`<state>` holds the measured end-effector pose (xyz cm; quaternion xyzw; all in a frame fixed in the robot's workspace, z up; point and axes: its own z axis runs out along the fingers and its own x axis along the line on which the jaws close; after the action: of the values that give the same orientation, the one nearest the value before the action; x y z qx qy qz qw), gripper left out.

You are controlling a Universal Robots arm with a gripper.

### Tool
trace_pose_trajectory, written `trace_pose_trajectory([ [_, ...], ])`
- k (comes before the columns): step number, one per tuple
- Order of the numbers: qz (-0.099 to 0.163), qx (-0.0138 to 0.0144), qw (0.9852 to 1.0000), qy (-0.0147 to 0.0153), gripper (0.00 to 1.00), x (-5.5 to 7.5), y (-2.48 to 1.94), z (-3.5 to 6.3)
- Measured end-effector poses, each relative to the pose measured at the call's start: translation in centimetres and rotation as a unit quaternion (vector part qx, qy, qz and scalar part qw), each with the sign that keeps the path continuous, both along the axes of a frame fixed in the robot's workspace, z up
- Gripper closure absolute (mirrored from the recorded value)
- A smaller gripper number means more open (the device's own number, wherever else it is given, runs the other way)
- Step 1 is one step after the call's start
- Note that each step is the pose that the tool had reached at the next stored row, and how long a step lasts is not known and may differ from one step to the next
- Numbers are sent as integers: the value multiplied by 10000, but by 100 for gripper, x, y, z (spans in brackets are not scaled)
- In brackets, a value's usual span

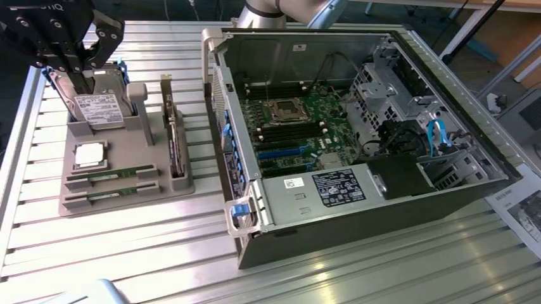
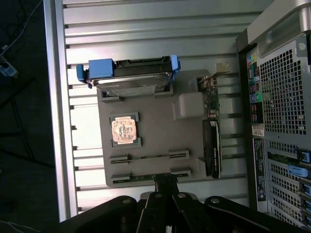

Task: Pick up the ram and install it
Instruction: 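Pick up the ram and move it above insertion slot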

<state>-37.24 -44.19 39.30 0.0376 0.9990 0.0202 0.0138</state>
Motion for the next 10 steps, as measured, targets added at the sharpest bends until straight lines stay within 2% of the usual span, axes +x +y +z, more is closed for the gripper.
trace_pose_trajectory([
  [6,132,0,9999,0,90,0,-4,0],
  [10,373,-3,9993,1,90,0,-5,1],
])
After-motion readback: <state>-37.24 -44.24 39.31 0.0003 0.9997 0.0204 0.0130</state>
